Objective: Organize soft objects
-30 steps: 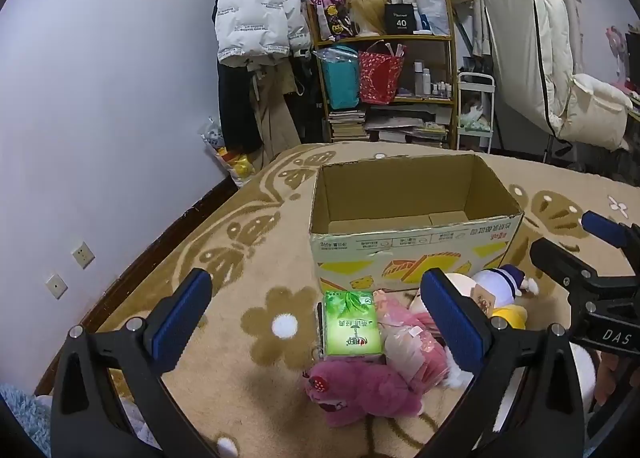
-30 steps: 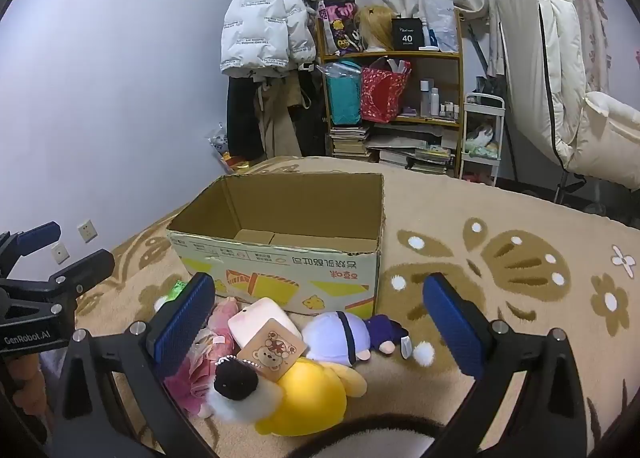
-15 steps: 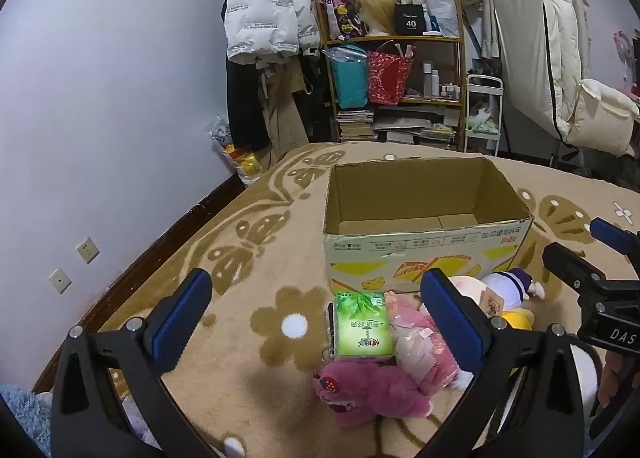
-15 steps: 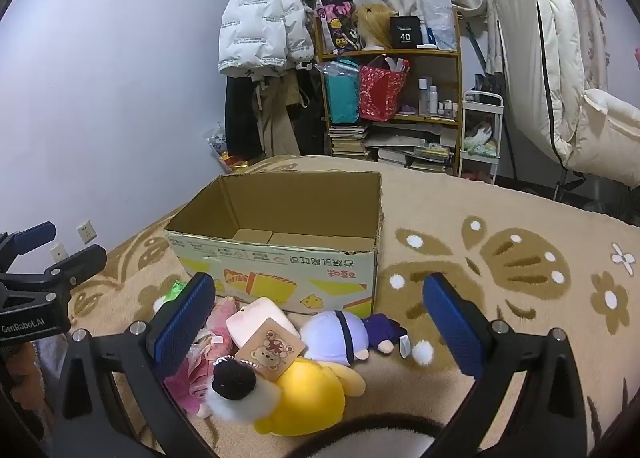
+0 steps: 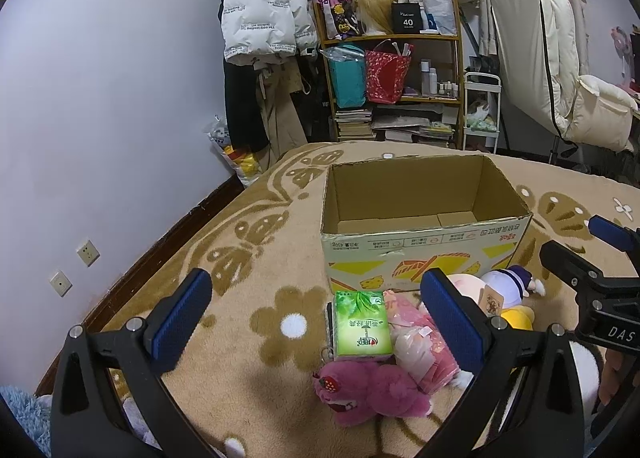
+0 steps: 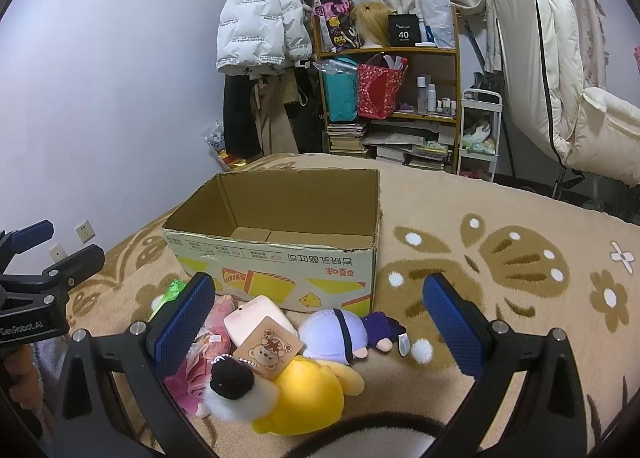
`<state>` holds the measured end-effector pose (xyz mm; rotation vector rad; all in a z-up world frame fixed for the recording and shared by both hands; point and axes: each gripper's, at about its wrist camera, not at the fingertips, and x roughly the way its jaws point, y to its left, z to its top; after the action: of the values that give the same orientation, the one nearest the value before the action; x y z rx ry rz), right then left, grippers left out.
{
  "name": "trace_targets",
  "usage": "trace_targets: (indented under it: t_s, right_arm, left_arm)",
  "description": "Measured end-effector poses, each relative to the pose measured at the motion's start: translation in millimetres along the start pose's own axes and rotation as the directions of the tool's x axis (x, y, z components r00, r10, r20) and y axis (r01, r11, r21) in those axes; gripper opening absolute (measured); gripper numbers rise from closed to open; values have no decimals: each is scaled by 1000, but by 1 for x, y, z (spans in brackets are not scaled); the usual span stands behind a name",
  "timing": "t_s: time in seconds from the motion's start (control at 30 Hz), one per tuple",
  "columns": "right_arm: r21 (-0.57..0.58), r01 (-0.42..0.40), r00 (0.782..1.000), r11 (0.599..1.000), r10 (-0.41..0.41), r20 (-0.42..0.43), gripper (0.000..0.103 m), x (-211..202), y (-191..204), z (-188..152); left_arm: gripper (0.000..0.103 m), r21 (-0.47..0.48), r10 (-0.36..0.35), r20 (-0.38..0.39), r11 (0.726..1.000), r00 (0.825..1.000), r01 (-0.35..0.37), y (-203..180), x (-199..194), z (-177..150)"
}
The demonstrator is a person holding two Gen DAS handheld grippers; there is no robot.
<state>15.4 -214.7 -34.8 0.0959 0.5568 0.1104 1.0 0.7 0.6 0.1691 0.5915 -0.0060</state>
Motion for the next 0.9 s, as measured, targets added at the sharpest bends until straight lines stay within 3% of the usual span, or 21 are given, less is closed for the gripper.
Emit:
trace_targets:
  t_s: [0.9]
  right_arm:
    - [4,4,1000,1000,-4,-11,103,6,0,-9]
  left_arm:
    - [103,-8,-13,-1,1000,1000,13,0,-2,0]
